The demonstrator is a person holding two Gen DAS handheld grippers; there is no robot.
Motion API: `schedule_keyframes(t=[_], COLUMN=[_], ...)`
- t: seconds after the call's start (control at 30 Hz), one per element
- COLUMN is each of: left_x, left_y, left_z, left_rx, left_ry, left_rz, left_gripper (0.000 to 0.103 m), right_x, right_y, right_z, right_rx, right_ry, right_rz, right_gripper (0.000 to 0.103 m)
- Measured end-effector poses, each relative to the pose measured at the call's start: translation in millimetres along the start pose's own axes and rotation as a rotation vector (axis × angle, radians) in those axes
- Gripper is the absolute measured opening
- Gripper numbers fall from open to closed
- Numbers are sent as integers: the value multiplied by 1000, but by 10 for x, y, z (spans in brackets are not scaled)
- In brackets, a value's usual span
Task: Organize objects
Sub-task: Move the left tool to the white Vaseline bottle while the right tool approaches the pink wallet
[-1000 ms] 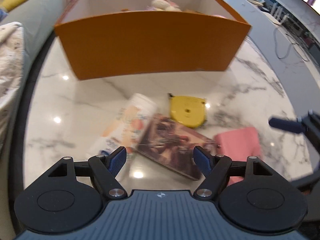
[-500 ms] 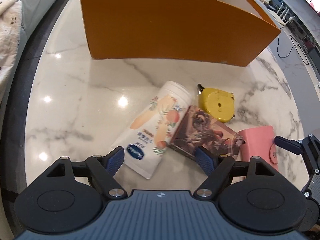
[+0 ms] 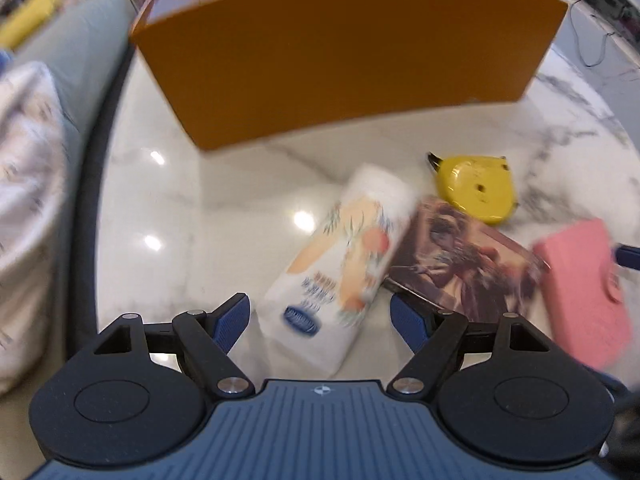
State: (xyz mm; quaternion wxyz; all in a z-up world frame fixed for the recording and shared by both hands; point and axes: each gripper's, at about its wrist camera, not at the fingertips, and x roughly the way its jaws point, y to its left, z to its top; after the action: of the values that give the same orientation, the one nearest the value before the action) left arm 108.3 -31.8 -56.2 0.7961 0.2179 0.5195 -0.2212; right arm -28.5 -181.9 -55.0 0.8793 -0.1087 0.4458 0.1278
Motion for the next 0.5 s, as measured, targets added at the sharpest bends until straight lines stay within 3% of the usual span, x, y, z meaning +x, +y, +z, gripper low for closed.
schedule_keyframes(t=[0.13,0.27,0.5], left_x=[30,106,116], left_y=[-158,-67,32], left_z=[75,112,132], left_rx=[23,-47,-97], left_ry=[-64,-44,-54], left_rz=[-13,-95,-151], left_gripper=[92,92,92], right_x=[14,67,140], right_y=[-5,-19,-68], right_z=[-3,0,21], right_rx=[2,3,40], right_ry=[-4,-5,4], right_rz=[-7,-13,6], right_gripper=[95,95,96])
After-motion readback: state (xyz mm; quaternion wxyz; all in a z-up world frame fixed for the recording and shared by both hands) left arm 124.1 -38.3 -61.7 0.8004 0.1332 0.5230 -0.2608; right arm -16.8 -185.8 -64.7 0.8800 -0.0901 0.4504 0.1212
